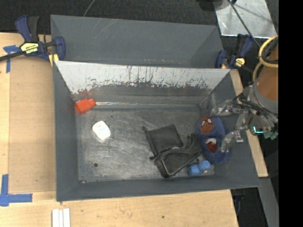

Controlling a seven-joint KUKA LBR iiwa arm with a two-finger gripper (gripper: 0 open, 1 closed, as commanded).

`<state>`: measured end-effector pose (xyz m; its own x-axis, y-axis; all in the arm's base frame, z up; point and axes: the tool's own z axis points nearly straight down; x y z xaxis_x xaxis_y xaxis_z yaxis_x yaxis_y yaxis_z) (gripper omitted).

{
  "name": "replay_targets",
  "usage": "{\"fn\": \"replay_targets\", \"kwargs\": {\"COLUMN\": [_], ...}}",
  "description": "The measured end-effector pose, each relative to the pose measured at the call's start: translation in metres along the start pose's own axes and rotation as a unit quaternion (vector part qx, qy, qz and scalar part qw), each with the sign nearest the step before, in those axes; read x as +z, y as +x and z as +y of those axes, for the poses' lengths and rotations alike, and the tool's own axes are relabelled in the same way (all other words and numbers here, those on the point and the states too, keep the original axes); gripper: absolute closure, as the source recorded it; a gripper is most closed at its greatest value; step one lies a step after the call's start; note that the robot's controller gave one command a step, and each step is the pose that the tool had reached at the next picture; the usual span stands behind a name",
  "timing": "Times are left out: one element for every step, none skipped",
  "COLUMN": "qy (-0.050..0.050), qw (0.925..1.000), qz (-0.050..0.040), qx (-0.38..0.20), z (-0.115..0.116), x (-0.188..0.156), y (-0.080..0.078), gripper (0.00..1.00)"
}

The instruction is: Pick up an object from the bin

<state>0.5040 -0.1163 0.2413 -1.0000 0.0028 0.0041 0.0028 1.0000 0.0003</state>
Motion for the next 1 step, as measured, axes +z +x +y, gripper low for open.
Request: {"fn": "replay_targets", "kwargs": {"qy": [-0.010], "qw": [0.9818], "qz": [0.0014], "qx": [-0.190], "z": [-0.0304], "x": [0.1683], "y": [-0.0217], "gripper": [0.00]}}
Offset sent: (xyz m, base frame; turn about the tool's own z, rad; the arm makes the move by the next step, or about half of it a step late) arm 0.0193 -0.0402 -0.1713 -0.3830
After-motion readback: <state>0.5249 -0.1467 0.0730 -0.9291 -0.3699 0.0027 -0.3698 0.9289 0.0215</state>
